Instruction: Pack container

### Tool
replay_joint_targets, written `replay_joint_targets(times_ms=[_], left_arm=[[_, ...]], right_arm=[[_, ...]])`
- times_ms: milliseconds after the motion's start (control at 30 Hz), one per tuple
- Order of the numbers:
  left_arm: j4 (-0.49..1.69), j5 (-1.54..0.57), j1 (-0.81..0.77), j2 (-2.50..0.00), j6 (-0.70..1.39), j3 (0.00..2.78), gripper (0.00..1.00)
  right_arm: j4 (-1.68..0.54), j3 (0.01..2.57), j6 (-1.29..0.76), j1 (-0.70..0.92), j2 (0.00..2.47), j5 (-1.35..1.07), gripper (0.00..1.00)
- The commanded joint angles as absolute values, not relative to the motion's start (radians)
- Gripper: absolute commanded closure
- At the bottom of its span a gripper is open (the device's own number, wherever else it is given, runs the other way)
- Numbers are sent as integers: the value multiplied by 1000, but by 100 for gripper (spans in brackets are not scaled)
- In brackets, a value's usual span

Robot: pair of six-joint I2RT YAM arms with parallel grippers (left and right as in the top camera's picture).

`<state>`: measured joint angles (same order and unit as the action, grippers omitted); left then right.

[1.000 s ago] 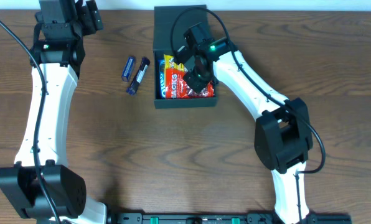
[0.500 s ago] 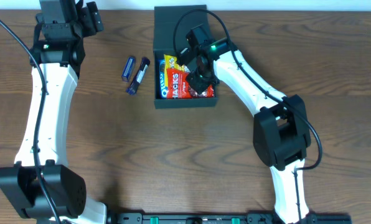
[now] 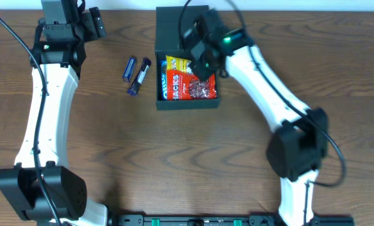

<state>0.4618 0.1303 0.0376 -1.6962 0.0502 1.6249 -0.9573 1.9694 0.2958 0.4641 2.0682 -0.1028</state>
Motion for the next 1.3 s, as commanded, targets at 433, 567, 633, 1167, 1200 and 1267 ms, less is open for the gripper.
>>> replay_joint_targets(times_ms=[433,567,633,1167,1200,1267], left_arm=[[524,-101,6,-1924,-167,1645,6],[524,-103,-16,-2008,-223,1645,13],[524,-102,-27,-2041,-249,1645,15],[518,-105,-35,-2200,-292,1645,34],[517,-105,-35,-2201,-292,1645,36],[511,-105,-35,-2201,-292,1645,41]], right_arm=[[-984,2000,263,311,1919,-295,2],[-987,2000,247,260,1919,-375,3],[-989,2000,246,239,1919,-398,3],[-983,2000,248,212,1919,-400,5],[-983,2000,248,212,1919,-400,5],[-983,2000,248,212,1919,-396,6]])
